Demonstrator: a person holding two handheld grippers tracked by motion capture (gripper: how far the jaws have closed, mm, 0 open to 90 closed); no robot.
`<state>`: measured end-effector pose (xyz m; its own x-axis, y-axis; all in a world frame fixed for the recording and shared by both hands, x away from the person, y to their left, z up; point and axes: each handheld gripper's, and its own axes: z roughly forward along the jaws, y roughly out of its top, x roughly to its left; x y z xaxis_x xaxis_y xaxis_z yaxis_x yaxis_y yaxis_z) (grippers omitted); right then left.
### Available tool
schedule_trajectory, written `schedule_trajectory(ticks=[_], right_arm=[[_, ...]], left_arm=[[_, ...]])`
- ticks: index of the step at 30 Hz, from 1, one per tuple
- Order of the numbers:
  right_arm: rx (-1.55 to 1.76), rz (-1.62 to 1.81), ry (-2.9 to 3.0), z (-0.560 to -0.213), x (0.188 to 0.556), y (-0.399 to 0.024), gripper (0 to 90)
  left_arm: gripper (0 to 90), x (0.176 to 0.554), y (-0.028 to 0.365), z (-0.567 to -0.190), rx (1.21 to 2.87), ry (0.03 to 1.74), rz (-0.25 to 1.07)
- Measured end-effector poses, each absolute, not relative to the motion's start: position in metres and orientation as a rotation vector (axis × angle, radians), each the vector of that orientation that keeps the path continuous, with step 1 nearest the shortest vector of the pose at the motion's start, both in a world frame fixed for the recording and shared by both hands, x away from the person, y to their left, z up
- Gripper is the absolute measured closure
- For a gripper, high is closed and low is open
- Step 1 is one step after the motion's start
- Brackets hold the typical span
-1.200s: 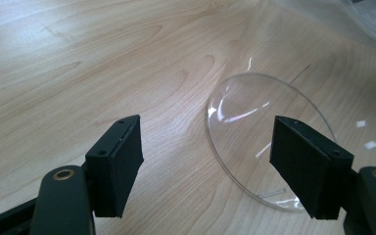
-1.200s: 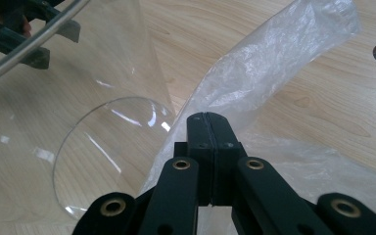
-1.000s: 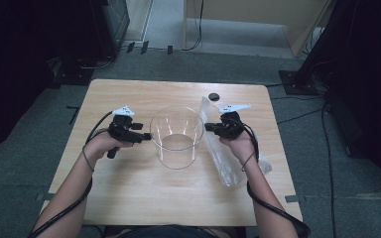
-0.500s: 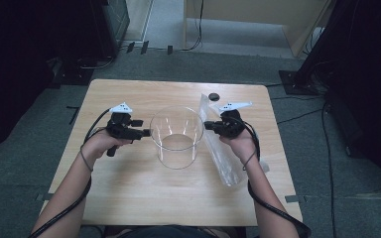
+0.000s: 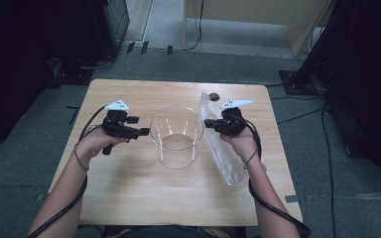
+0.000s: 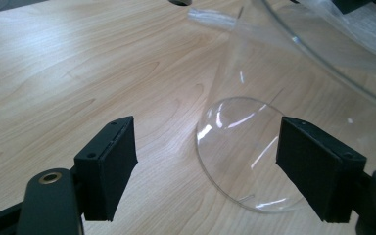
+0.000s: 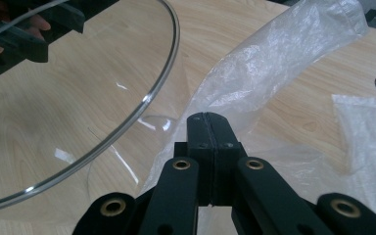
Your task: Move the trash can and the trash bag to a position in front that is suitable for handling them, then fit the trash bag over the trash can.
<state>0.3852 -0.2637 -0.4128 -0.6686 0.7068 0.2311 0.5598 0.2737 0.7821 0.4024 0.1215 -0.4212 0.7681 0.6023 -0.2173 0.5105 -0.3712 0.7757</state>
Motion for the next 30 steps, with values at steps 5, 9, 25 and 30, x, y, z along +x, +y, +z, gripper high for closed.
schedule_trajectory(ticks=[5,9,25,30], right_arm=[[1.179,1.365,2.357,-0.405,0.383,-0.266,90.0],[1.181,1.38,2.339,-0.4,0.383,-0.268,90.0],[1.186,1.411,2.333,-0.389,0.383,-0.263,90.0],[1.166,1.419,2.326,-0.378,0.384,-0.262,90.0]], left_arm=[[22.1,0.401,0.124,-0.409,2.024,0.826,0.139],[22.1,0.398,0.123,-0.402,2.011,0.811,0.152],[22.5,0.396,0.12,-0.38,1.999,0.819,0.15],[22.6,0.396,0.117,-0.371,1.986,0.794,0.103]])
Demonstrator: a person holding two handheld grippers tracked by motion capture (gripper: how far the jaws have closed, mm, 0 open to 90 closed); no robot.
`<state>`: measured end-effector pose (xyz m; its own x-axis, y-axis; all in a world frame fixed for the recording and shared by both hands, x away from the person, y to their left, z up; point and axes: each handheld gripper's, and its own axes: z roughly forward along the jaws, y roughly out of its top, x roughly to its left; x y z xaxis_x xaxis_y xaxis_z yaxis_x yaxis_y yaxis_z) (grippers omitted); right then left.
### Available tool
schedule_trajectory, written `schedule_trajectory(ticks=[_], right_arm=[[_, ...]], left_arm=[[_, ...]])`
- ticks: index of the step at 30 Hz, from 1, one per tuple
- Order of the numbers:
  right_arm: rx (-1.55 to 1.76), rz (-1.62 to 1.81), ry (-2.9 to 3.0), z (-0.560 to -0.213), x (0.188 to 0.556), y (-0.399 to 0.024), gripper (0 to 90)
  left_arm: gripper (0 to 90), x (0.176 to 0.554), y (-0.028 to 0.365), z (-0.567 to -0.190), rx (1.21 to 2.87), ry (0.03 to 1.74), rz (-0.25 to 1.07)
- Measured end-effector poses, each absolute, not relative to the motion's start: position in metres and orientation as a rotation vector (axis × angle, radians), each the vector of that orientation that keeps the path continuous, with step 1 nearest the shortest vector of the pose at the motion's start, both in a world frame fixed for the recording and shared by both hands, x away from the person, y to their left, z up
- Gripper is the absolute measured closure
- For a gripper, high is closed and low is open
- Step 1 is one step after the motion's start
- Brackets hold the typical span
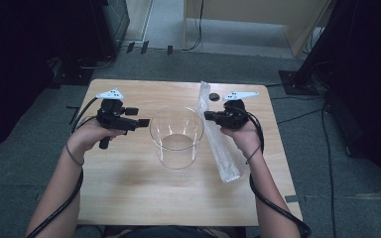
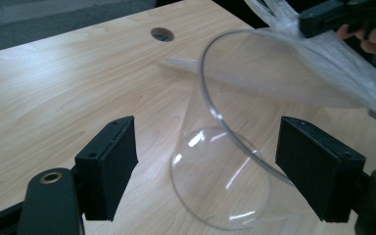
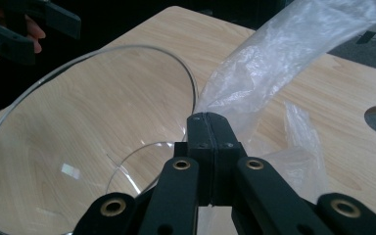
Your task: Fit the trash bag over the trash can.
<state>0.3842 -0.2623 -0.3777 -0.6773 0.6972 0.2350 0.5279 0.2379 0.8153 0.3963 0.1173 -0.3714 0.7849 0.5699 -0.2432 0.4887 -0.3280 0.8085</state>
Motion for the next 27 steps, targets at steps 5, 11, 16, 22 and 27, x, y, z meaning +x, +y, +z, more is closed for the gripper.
schedule_trajectory(ticks=[5,11,16,22,27], right_arm=[[1.135,1.45,2.304,-0.365,0.385,-0.261,90.0],[1.093,1.52,2.273,-0.351,0.383,-0.256,90.0],[1.077,1.531,2.293,-0.352,0.378,-0.252,90.0],[1.016,1.554,2.288,-0.35,0.374,-0.241,90.0],[0.996,1.541,2.313,-0.351,0.375,-0.231,90.0]], left_arm=[[24.8,0.398,0.11,-0.365,1.968,0.772,0.114],[25.1,0.393,0.091,-0.363,1.995,0.698,0.093],[25.1,0.39,0.084,-0.362,1.992,0.681,0.072],[25.0,0.385,0.076,-0.363,1.972,0.661,0.048],[25.7,0.383,0.068,-0.367,2.0,0.659,0.037]])
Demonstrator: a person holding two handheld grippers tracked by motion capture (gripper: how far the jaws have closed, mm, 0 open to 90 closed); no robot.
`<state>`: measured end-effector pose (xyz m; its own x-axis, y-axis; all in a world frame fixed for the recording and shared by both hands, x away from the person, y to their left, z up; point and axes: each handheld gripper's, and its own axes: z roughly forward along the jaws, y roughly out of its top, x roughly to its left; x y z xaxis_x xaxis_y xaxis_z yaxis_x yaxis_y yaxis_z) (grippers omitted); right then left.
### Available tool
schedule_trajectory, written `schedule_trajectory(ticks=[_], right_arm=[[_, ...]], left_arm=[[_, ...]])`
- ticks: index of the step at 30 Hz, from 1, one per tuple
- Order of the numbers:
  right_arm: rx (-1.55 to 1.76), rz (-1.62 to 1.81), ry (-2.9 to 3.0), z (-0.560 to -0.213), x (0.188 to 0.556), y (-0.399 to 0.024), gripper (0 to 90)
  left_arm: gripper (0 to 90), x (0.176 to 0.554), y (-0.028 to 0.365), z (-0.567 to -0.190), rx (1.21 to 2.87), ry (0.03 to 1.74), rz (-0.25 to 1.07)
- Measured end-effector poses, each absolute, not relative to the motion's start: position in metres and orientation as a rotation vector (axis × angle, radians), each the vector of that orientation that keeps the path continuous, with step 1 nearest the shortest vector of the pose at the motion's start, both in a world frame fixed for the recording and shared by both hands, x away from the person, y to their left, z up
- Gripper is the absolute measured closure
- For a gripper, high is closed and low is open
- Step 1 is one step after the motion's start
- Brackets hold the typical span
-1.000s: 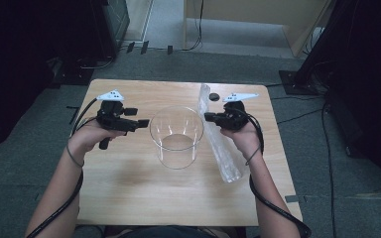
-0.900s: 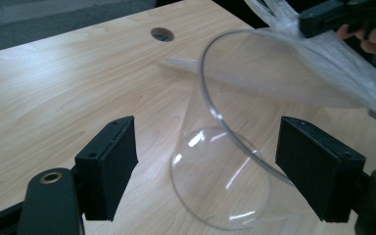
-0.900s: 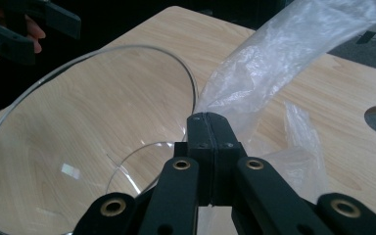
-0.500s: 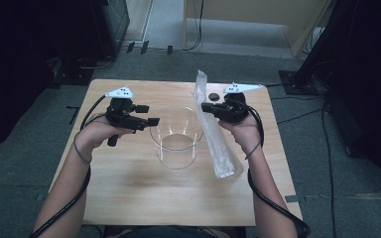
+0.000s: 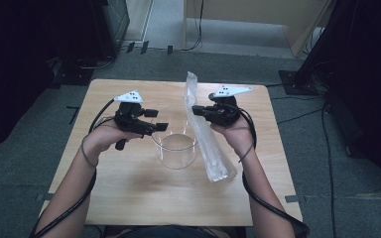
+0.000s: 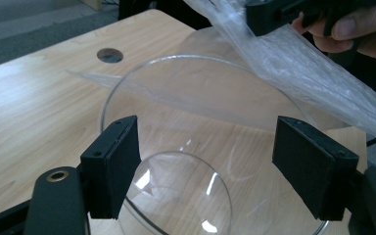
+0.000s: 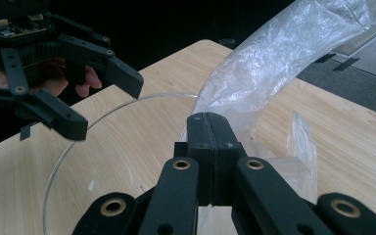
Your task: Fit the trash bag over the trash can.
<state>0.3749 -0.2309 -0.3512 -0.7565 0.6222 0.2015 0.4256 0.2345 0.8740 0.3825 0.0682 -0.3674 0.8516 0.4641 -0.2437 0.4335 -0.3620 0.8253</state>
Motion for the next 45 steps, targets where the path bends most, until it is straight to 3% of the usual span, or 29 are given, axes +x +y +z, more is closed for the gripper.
schedule_trajectory(ticks=[10,12,39,45], right_arm=[[0.943,1.521,2.373,-0.357,0.372,-0.21,90.0],[0.932,1.526,2.377,-0.356,0.371,-0.206,90.0],[0.821,1.619,2.353,-0.346,0.35,-0.175,90.0],[0.819,1.671,2.331,-0.34,0.347,-0.175,90.0]], left_arm=[[26.7,0.38,0.055,-0.372,2.007,0.667,0.034],[33.8,0.38,0.052,-0.372,2.001,0.682,0.02],[33.6,0.368,0.029,-0.372,1.945,0.589,0.067],[47.9,0.37,0.031,-0.374,1.922,0.573,0.061]])
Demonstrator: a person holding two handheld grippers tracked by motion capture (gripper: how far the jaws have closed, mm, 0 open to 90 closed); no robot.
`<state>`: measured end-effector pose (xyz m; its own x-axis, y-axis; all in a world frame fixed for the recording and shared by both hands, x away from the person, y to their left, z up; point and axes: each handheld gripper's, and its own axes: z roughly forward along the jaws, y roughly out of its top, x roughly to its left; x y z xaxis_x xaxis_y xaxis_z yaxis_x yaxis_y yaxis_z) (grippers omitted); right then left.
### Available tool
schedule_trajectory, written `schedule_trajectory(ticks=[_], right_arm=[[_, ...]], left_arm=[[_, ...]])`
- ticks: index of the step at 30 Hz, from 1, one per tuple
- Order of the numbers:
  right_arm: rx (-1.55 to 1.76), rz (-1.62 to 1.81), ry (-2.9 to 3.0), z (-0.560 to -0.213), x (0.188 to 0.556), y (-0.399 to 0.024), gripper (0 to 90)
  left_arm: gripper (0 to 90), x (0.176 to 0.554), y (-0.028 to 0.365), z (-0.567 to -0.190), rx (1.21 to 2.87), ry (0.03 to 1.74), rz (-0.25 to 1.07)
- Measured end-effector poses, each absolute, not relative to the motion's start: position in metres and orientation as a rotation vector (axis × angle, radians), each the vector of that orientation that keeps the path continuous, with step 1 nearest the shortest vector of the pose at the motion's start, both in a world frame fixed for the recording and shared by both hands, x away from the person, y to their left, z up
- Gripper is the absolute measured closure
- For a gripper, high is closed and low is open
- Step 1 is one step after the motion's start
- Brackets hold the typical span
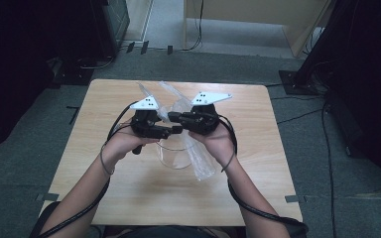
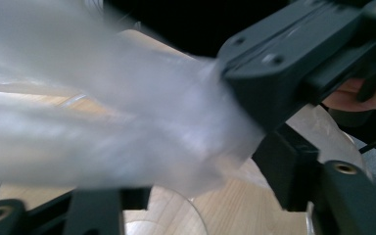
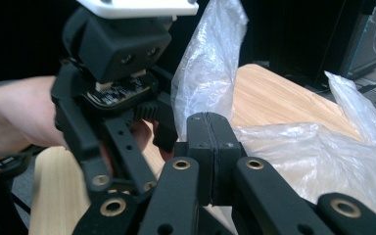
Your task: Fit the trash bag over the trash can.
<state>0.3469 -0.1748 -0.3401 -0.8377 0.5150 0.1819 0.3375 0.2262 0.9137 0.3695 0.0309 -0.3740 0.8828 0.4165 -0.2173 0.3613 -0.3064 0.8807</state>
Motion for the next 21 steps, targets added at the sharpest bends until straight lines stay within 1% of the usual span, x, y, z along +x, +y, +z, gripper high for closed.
schedule_trajectory(ticks=[1,3,5,6,7,10,11,13,17,19,21], right_arm=[[0.819,1.68,2.327,-0.339,0.347,-0.175,90.0],[0.826,1.693,2.323,-0.339,0.347,-0.176,89.8],[0.822,1.697,2.325,-0.339,0.348,-0.177,87.1],[0.819,1.699,2.323,-0.34,0.348,-0.177,85.9],[0.814,1.697,2.326,-0.34,0.348,-0.177,82.3],[0.796,1.675,2.305,-0.341,0.349,-0.181,73.8],[0.804,1.679,2.29,-0.341,0.349,-0.183,70.5],[0.824,1.684,2.274,-0.34,0.35,-0.188,67.5],[0.847,1.661,2.242,-0.34,0.354,-0.197,56.6],[0.849,1.638,2.235,-0.341,0.356,-0.201,52.1],[0.86,1.623,2.237,-0.343,0.357,-0.204,50.5]], left_arm=[[49.8,0.37,0.031,-0.374,1.916,0.574,0.064],[61.8,0.369,0.032,-0.372,1.897,0.573,0.087],[77.7,0.369,0.033,-0.37,1.894,0.571,0.09],[81.8,0.369,0.033,-0.37,1.894,0.571,0.09],[86.4,0.368,0.035,-0.367,1.901,0.586,0.092],[88.8,0.368,0.038,-0.364,1.907,0.595,0.113],[88.8,0.368,0.04,-0.363,1.903,0.594,0.118],[88.9,0.368,0.041,-0.362,1.901,0.595,0.122],[88.9,0.368,0.046,-0.359,1.898,0.598,0.135],[88.9,0.369,0.048,-0.358,1.898,0.6,0.139],[88.9,0.369,0.051,-0.357,1.893,0.601,0.142]])
